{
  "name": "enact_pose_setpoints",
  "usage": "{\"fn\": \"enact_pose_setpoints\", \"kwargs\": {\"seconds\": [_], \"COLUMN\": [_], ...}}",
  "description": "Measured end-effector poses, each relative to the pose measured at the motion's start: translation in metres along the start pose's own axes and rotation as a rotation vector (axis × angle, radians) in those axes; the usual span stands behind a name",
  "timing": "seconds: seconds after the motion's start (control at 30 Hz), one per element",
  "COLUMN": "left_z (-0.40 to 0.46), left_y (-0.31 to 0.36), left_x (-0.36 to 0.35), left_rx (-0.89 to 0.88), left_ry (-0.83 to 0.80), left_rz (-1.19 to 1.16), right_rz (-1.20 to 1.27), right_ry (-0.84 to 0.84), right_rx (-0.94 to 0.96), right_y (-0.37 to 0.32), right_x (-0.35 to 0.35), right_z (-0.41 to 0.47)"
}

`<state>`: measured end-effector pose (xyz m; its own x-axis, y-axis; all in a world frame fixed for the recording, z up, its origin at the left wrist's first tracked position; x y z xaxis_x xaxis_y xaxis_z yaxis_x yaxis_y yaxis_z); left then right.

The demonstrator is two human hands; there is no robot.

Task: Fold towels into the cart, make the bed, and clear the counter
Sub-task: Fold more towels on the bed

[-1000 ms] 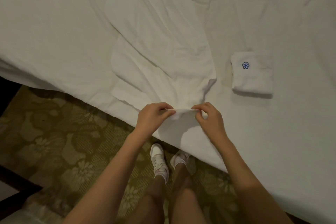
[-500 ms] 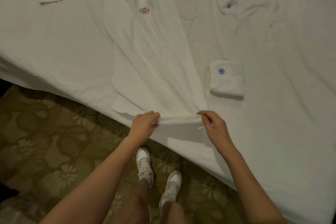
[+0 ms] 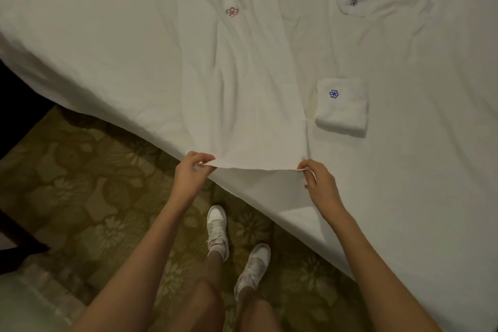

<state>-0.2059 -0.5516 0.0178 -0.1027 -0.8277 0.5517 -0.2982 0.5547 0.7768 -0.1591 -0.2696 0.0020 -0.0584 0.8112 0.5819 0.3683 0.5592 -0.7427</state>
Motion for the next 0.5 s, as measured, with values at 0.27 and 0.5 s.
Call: {"fn": "enact_pose_setpoints", "kwargs": {"seconds": [0.27, 0.5], "left_z": [0.001, -0.002], "left_y": [0.018, 0.010], "left_x": [0.021, 0.029], "left_rx": [-0.165, -0.138], "left_ry": [0.074, -0.026], "left_rz": [0.233, 0.370], "right_rz": [-0.031, -0.303], "right_ry": [0.049, 0.077], "right_rx": [0.001, -0.007], "right_y": [-0.012, 0.000], "right_x": [0.006, 0.015], "right_z": [0.004, 0.010]}}
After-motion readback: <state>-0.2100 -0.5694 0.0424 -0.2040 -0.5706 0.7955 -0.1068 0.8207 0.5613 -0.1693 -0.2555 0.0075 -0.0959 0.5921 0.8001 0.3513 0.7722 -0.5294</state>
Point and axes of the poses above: each hand's wrist, its own z-axis towards the middle knuckle, its own x-axis out of the back of the hand, y = z × x, the point moved 3 cm from there along z, towards the middle knuckle, and after that the axes turned 1 degree about z, right-handed, at the moved point
